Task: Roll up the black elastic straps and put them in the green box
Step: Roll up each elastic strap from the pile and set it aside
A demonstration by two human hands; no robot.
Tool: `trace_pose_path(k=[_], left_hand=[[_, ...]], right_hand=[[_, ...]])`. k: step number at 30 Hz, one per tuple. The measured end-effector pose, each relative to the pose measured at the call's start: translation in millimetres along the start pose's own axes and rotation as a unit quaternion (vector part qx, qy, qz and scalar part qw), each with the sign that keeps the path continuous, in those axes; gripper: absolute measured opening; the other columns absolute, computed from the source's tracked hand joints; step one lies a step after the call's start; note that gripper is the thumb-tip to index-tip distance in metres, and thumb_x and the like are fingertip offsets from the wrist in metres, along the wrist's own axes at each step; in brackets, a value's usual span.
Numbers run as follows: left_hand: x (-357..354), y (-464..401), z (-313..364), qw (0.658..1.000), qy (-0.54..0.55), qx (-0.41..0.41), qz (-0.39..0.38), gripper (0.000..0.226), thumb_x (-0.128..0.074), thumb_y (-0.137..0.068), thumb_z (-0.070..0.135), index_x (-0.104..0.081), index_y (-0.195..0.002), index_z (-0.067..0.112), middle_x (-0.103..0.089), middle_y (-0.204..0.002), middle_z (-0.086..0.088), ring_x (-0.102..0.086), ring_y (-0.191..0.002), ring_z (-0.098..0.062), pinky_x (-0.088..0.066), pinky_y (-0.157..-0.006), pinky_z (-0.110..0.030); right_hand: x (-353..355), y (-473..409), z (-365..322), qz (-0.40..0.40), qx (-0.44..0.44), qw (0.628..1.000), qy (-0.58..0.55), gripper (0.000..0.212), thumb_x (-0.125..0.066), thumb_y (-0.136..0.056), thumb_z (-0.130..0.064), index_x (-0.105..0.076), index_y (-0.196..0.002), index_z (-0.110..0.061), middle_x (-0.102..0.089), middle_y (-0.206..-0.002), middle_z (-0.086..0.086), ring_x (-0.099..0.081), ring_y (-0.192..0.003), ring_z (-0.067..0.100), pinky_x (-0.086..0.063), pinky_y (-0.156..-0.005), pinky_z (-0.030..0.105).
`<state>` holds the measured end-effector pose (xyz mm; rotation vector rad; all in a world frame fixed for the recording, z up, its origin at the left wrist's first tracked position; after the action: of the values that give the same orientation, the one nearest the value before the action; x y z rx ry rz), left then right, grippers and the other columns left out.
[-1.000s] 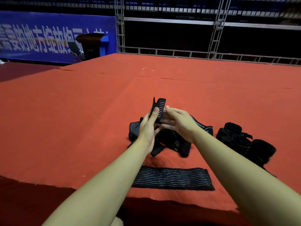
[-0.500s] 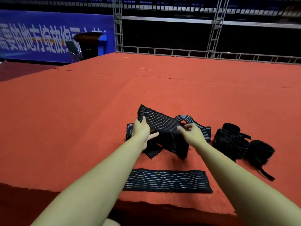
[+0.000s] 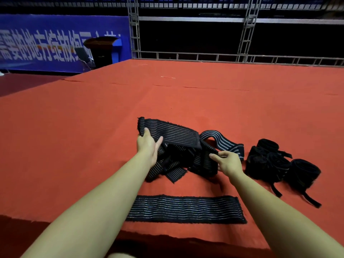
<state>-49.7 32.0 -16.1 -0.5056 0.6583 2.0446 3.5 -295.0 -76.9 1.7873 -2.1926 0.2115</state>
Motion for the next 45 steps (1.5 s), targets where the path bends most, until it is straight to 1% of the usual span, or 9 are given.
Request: trace_pose_path(k=[4,10,18,22,27,30,33,40,45], left_hand=[[25.7,-11.8,23.3,0.999,-0.034,-0.031,0.029,0.054,-0.039,-0.111,0.035,-0.027,-0.158,0.01,-0.034,-0.163,-0.003,-0.072,-0.087,-0.014,-0.04,-0.117,-0.046],[10.5,-13.3,25.7,0.991,-0.092,-0.03,-0.089,0.055,-0.052,-0.108,0.033,-0.038,-0.153,0.005,-0.046,-0.156,-0.008,-0.077,-0.081,-0.01,-0.048,-0.111,-0.049],[-31.6,17.9,31.2,0.972,-0.159,-0.03,-0.168,0.037,-0.064,-0.102,0.03,-0.065,-0.125,0.002,-0.066,-0.132,-0.016,-0.069,-0.112,-0.03,-0.061,-0.065,-0.028],[-27.9,9.0,46.2,0.98,-0.131,-0.041,-0.146,0.062,-0.069,-0.098,0.036,-0.047,-0.142,-0.001,-0.049,-0.148,-0.018,-0.076,-0.1,-0.027,-0.062,-0.068,-0.03],[-15.1,3.2,39.0,0.978,-0.159,-0.016,-0.136,0.061,-0.063,-0.102,0.029,-0.034,-0.152,0.009,-0.046,-0.144,-0.01,-0.061,-0.124,-0.032,-0.06,-0.091,-0.043],[-15.3,15.6,29.5,0.944,-0.288,-0.05,-0.151,0.054,-0.069,-0.097,0.038,-0.048,-0.143,0.019,-0.047,-0.145,-0.007,-0.05,-0.129,-0.023,-0.057,-0.099,-0.044],[-46.4,53.3,37.7,0.892,-0.332,-0.176,-0.252,0.027,-0.072,-0.095,0.033,-0.067,-0.118,0.019,-0.064,-0.127,-0.001,-0.058,-0.125,-0.017,-0.056,-0.098,-0.035],[-92.5,127.9,45.9,0.58,-0.522,-0.515,-0.353,0.056,-0.085,-0.079,0.04,-0.063,-0.126,0.022,-0.052,-0.131,0.003,-0.053,-0.125,-0.016,-0.047,-0.106,-0.036],[-91.1,117.7,72.7,0.648,-0.488,-0.521,-0.267,0.02,-0.065,-0.093,0.031,-0.075,-0.102,0.017,-0.072,-0.098,0.005,-0.067,-0.092,-0.018,-0.054,-0.082,-0.043]], right_hand=[[20.3,-3.1,0.5,0.058,-0.003,0.998,-0.025,0.035,-0.074,-0.094,-0.028,-0.074,-0.106,0.005,-0.069,-0.079,0.009,-0.064,-0.064,0.016,-0.062,-0.07,0.039],[8.6,8.2,-42.3,0.117,0.086,0.982,0.124,0.065,-0.046,-0.089,-0.073,-0.073,-0.119,-0.022,-0.07,-0.12,0.008,-0.061,-0.119,0.03,-0.045,-0.104,0.044],[-75.4,58.9,-114.0,-0.205,0.214,0.954,0.049,0.084,-0.077,-0.076,-0.068,-0.043,-0.146,-0.038,-0.047,-0.151,-0.013,-0.044,-0.137,0.004,-0.037,-0.113,0.033],[-87.3,88.9,-121.8,-0.358,0.146,0.921,-0.035,0.033,-0.079,-0.088,-0.033,-0.073,-0.108,-0.008,-0.077,-0.108,0.011,-0.074,-0.101,0.027,-0.059,-0.092,0.046],[-78.7,91.8,-123.9,-0.33,0.078,0.929,-0.145,0.041,-0.073,-0.093,-0.018,-0.06,-0.131,-0.01,-0.072,-0.119,0.023,-0.075,-0.096,0.028,-0.061,-0.077,0.038],[-68.6,82.9,-126.4,-0.264,0.051,0.943,-0.195,0.052,-0.068,-0.099,-0.019,-0.043,-0.14,-0.037,-0.073,-0.108,0.019,-0.075,-0.085,0.026,-0.063,-0.073,0.039],[-72.2,89.4,-131.5,-0.274,0.022,0.927,-0.255,0.033,-0.05,-0.108,-0.032,-0.06,-0.136,-0.019,-0.071,-0.119,0.021,-0.073,-0.095,0.031,-0.064,-0.072,0.042],[-70.7,91.9,-150.7,-0.302,0.001,0.892,-0.336,0.085,-0.031,-0.1,-0.073,-0.055,-0.14,-0.001,-0.067,-0.129,0.023,-0.069,-0.114,0.034,-0.059,-0.082,0.044],[-67.6,106.7,-159.3,-0.329,0.08,0.934,-0.118,0.084,-0.03,-0.087,-0.082,-0.067,-0.122,-0.015,-0.077,-0.109,0.01,-0.076,-0.095,0.027,-0.055,-0.073,0.032]])
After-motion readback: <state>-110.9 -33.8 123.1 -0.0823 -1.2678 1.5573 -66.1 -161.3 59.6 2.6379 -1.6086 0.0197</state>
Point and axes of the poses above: each hand's wrist, its own y-axis away from the middle knuckle, its own x-axis out of the back of the hand, z = x × y, the point moved 10 cm from there along -y, towards the middle knuckle
